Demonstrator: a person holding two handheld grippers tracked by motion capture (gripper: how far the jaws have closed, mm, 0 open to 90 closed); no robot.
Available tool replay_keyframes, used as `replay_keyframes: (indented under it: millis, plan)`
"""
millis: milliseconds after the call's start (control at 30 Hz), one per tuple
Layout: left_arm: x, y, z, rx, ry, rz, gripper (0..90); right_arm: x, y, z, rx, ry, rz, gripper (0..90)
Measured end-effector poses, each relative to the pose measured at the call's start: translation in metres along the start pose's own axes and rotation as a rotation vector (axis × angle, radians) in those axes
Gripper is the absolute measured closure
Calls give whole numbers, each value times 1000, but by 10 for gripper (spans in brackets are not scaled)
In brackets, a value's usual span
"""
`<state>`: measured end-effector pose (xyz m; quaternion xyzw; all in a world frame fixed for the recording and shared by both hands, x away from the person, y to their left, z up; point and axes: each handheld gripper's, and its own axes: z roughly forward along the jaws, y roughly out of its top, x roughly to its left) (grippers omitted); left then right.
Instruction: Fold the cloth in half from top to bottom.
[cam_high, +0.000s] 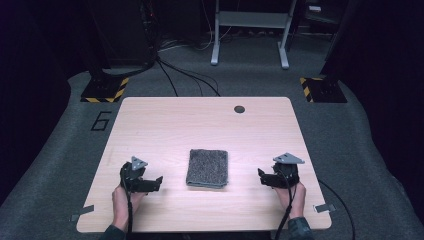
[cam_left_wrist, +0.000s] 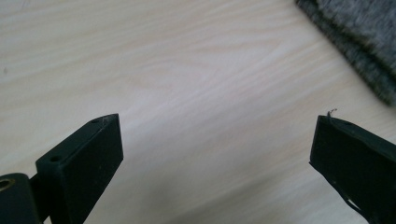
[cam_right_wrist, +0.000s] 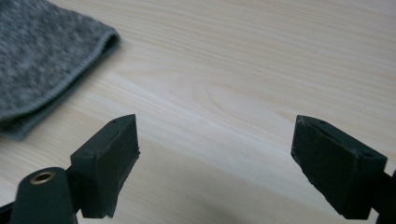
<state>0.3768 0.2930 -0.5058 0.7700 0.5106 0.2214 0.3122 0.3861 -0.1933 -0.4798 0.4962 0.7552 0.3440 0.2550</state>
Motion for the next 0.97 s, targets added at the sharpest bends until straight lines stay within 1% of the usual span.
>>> replay_keyframes:
  millis: [33,100,133,200,233,300,333,367,400,433,467,500,533,567,600,633,667,700,733,767,833,967]
  plan:
    - [4,-5,-2,13,-1,-11,20,-3,-4,-2,1,-2,8,142]
    - [11,-13,-5,15,13,-32,18,-12,-16,-5,11,-29,25,140]
    - [13,-17,-6,7,21,-45,17,-17,-22,-7,15,-38,32,140]
    - [19,-24,-9,17,25,-54,14,-26,-33,-10,21,-72,34,140]
    - [21,-26,-9,17,35,-59,12,-30,-38,-11,26,-87,35,139]
    - [25,-31,-10,40,37,-60,5,-39,-48,-13,29,-103,53,139]
    - [26,-33,-9,38,45,-66,4,-43,-53,-14,39,-106,65,138]
    - [27,-35,-9,48,40,-64,3,-47,-56,-14,44,-104,79,137]
    - [28,-37,-8,48,48,-72,2,-50,-60,-14,50,-108,86,137]
    - [28,-37,-8,50,47,-70,0,-54,-63,-14,54,-108,88,137]
    - [29,-38,-8,45,43,-77,0,-55,-65,-14,57,-110,90,138]
    - [29,-39,-8,44,47,-73,0,-57,-67,-13,59,-110,86,137]
    - [29,-39,-8,34,49,-76,0,-58,-68,-12,64,-119,97,137]
    - [30,-40,-8,27,48,-73,0,-59,-70,-11,66,-118,88,129]
    - [30,-40,-7,20,48,-74,0,-60,-72,-10,55,-103,103,125]
    - [31,-42,-7,12,48,-72,0,-60,-73,-10,53,-100,111,127]
    - [31,-43,-7,-5,47,-74,0,-61,-74,-10,52,-89,136,126]
    - [32,-45,-7,-21,52,-78,0,-63,-74,-10,55,-85,134,125]
    - [32,-45,-7,-21,52,-78,0,-63,-74,-9,59,-82,130,118]
    - [32,-45,-7,-23,65,-91,0,-63,-74,-8,50,-83,136,111]
    - [33,-45,-6,-23,64,-93,0,-64,-73,-7,57,-85,130,96]
    - [33,-44,-6,-21,68,-97,0,-64,-72,-5,61,-88,135,83]
